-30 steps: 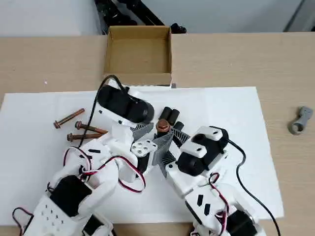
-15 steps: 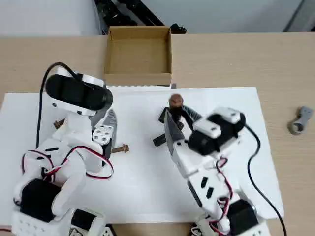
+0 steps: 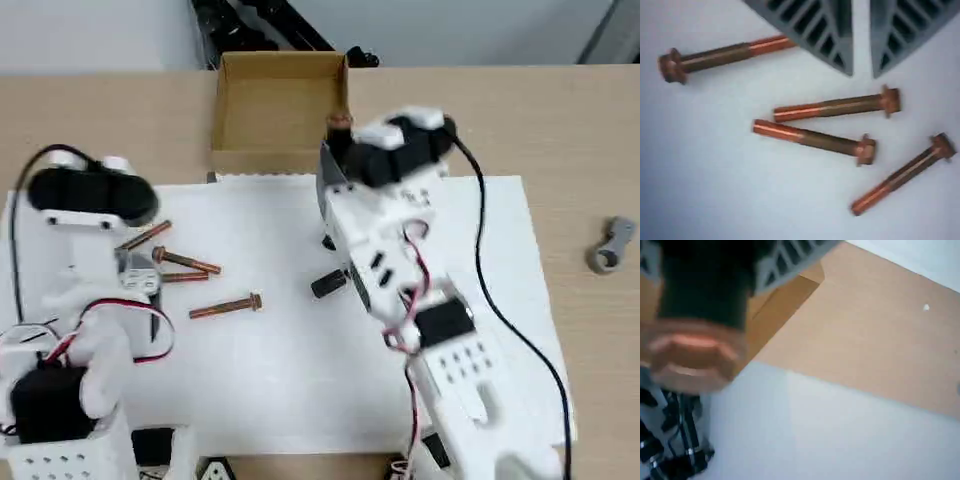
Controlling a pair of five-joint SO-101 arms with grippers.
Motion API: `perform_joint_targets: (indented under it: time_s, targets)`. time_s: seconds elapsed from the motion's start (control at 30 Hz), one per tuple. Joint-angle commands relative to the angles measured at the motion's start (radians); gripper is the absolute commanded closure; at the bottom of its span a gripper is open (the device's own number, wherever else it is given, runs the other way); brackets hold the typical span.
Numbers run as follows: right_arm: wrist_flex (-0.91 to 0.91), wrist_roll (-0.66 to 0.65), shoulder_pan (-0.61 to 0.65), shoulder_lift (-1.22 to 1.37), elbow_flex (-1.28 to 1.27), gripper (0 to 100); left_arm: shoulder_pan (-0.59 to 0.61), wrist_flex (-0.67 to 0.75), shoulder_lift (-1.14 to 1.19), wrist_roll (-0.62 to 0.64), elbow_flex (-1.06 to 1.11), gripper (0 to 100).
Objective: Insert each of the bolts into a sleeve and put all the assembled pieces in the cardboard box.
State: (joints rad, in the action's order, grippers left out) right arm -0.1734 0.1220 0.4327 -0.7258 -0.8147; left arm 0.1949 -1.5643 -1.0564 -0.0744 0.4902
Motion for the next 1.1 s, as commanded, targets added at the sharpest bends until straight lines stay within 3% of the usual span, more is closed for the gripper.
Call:
perform_joint_targets:
  time_s: [0.0, 0.47, 0.83, 1.07]
  targets:
    - [0.107, 0.006, -0.024, 0.166, 0.153, 99.5, 0.069, -0.003, -0.005, -0.005, -0.002, 99]
    - [0.334, 0.005, -0.065, 0.843, 0.549, 99.5, 0.117, -0.04, -0.005, -0.005, -0.001, 99]
    - [0.328, 0.006, -0.067, 1.198, 0.821, 99.2, 0.117, -0.04, -0.005, -0.002, -0.001, 99]
    - [0.308, 0.006, -0.061, 1.237, 0.824, 85.4, 0.117, -0.04, -0.005, -0.002, -0.001, 99]
